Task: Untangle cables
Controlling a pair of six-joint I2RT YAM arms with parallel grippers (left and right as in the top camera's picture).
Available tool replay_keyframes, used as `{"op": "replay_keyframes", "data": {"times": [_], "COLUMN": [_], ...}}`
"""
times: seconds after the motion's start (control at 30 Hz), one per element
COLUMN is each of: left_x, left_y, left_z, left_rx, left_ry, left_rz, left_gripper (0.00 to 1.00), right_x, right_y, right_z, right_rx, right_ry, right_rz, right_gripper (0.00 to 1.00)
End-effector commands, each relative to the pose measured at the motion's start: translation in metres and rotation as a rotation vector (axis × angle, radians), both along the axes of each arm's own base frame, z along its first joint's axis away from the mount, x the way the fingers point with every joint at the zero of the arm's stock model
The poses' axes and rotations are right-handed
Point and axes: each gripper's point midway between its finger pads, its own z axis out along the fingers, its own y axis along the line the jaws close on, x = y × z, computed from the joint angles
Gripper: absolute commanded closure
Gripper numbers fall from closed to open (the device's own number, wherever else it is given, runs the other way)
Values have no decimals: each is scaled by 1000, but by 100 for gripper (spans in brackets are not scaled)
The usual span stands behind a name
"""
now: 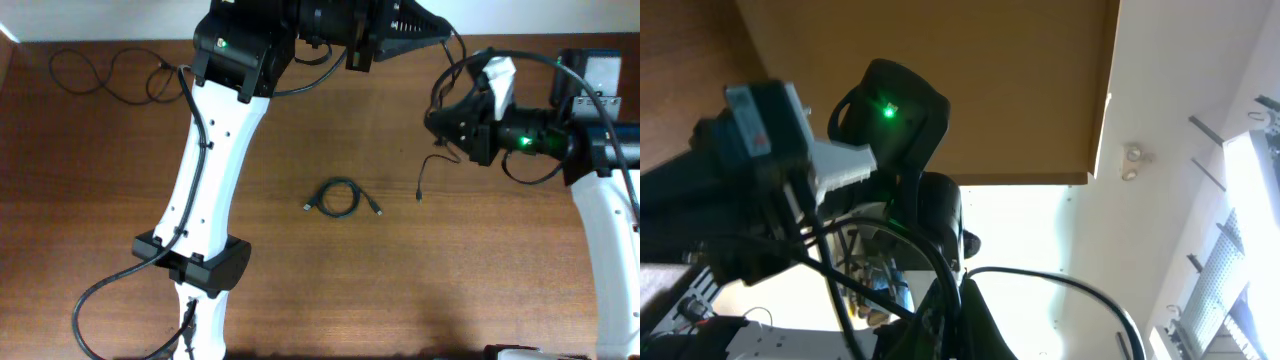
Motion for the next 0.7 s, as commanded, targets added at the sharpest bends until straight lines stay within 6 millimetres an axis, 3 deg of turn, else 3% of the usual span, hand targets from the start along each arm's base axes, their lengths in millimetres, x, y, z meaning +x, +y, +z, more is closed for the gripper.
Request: {"op": "replay_keyframes", "data": {"times": [0.0,0.23,0.27,0.33,0.4,0.47,0.57,0.67], "left_x": [-11,-6,-3,3,7,13,29,57], "left_y": [7,9,9,8,8,11,22,36], "left_z": [17,17,16,16,15,15,11,-6], "left_rx": [-25,-25,-26,-31,-34,-36,-13,75], "left_ry": [-71,-88,-115,-202,-275,-339,-389,-410], "left_rz": [5,26,42,76,95,115,182,314], "left_gripper": [100,97,92,67,62,46,45,43], "right_x": [-2,-3,-3,-3,-3,-5,-7,-13], "right_y": [-15,-19,-19,-19,-19,-21,-30,-40], "right_z": [12,16,16,16,17,19,26,31], "right_rx": [27,62,79,109,131,152,174,194], "right_ry": [14,69,101,154,194,221,230,254], "right_rz": [-71,-116,-133,-161,-183,-206,-250,-296], "right_gripper": [96,96,96,96,96,96,96,96]}}
